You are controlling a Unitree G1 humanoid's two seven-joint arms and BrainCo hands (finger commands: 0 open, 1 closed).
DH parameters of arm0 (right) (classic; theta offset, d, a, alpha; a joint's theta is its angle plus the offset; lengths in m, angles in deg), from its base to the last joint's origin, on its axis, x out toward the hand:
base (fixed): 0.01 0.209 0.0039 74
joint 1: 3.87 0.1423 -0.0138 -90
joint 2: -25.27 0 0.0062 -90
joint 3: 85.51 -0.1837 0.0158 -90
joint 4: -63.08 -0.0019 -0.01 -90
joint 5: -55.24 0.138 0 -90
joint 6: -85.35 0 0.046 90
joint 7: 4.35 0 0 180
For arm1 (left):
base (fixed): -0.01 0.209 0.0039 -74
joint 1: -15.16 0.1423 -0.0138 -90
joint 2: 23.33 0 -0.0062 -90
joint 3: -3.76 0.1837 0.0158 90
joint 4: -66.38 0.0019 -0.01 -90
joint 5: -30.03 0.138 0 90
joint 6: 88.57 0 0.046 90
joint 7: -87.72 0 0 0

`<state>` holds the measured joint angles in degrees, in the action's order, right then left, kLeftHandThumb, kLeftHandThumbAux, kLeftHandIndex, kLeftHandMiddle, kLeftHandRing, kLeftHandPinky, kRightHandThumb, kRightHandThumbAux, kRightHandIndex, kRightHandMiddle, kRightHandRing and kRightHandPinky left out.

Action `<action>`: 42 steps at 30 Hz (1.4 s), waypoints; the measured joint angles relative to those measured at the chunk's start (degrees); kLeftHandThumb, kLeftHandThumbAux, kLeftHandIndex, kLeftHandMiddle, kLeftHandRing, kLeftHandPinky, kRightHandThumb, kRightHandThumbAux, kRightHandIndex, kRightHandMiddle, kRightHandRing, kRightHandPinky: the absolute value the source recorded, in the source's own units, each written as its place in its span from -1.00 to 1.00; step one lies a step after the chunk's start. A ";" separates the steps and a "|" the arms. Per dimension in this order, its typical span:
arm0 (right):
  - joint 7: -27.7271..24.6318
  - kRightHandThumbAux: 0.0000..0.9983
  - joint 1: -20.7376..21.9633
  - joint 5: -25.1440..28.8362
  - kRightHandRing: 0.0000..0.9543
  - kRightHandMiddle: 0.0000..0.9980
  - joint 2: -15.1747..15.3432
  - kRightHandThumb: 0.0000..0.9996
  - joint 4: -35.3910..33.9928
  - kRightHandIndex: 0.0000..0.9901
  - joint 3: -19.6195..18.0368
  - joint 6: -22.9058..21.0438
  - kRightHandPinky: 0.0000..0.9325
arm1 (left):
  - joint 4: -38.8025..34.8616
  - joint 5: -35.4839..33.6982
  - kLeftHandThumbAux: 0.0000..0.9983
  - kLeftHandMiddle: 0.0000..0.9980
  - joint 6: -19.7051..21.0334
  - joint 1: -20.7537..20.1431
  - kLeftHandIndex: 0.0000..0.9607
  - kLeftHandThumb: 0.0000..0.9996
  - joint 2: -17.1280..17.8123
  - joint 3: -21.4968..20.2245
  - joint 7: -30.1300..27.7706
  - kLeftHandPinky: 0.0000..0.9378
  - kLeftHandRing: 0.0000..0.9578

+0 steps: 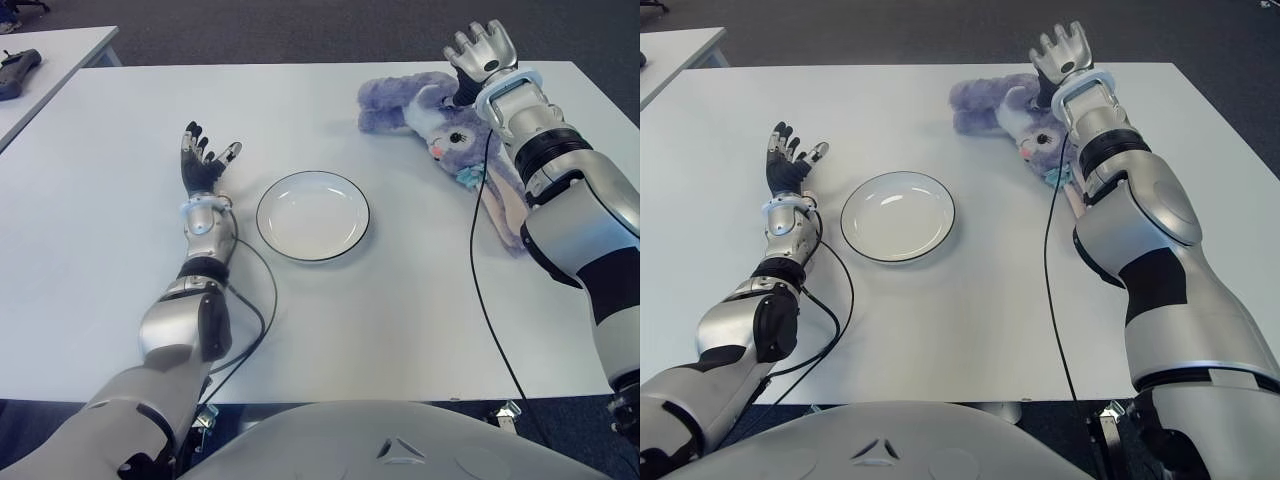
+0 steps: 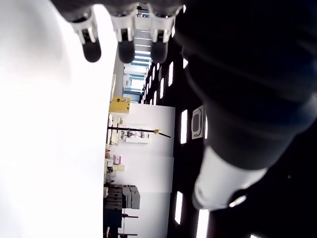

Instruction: Put the doll into the plate.

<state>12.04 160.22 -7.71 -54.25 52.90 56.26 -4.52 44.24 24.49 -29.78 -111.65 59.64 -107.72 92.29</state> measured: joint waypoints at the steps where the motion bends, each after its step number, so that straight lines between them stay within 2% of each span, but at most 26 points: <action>1: -0.01 -0.07 -0.23 0.09 -1.00 -1.00 -0.01 -0.52 0.01 -1.00 -0.04 0.00 -1.00 | 0.00 0.00 0.77 -0.91 0.00 0.00 -0.87 -1.00 0.00 0.00 0.00 -0.91 -0.95; 22: 4.73 0.02 -3.42 2.98 -1.00 -1.00 -1.67 -0.52 -0.37 -1.00 -4.61 0.34 -1.00 | -0.01 0.00 0.78 -0.89 0.00 0.01 -0.86 -1.00 0.02 -0.01 0.00 -0.89 -0.93; 36: 7.94 0.08 -3.81 3.45 -1.00 -1.00 -1.92 -0.51 -0.40 -1.00 -6.28 3.34 -0.93 | -0.01 0.00 0.80 -0.87 0.01 0.01 -0.85 -1.00 0.04 -0.04 0.00 -0.87 -0.91; 42: 9.63 0.14 -4.41 5.35 -0.96 -1.00 -2.25 -0.45 -0.47 -1.00 -8.15 5.16 -1.00 | -0.01 0.00 0.79 -0.87 0.01 0.01 -0.85 -1.00 0.05 -0.08 0.00 -0.87 -0.91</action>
<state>21.67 155.81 -2.36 -56.50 52.43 48.11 0.65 44.23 24.48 -29.77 -111.64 59.70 -107.80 92.29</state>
